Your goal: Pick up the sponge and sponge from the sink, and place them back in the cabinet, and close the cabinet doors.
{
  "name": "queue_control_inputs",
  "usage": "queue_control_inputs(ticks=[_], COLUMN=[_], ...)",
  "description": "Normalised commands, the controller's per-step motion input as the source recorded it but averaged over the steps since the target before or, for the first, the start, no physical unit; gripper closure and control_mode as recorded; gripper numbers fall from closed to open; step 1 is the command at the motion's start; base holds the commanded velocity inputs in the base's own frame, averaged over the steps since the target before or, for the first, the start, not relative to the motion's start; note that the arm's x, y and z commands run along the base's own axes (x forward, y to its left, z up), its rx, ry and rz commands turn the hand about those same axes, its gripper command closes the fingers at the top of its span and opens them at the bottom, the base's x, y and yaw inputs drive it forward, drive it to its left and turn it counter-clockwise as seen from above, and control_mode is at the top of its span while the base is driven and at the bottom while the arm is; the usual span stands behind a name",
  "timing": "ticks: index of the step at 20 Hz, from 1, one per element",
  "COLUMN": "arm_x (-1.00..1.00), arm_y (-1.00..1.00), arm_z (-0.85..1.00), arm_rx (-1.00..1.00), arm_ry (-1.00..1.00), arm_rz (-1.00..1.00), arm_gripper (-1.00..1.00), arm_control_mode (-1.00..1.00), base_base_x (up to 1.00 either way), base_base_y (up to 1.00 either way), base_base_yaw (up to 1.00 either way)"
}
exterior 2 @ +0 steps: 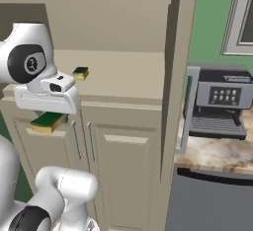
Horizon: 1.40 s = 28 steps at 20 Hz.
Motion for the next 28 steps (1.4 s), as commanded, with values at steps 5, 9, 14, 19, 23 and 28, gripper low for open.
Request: queue_control_inputs(ticks=[5,9,14,19,23,28], arm_x=[0.0,0.0,0.0,0.0,0.0,0.0], arm_y=[0.0,0.0,0.0,0.0,0.0,0.0], arm_z=[0.0,0.0,0.0,0.0,0.0,0.0], arm_rx=[0.0,0.0,0.0,0.0,0.0,0.0], arm_ry=[0.0,0.0,0.0,0.0,0.0,0.0], arm_rz=[0.0,0.0,0.0,0.0,0.0,0.0], arm_gripper=[1.0,1.0,1.0,1.0,1.0,1.0], arm_control_mode=[1.0,1.0,1.0,1.0,1.0,1.0], base_base_x=[0.36,0.16,0.02,0.0,0.0,0.0], base_base_y=[0.0,0.04,0.01,0.04,0.04,0.0], base_base_yaw=[0.0,0.0,0.0,0.0,0.0,0.0])
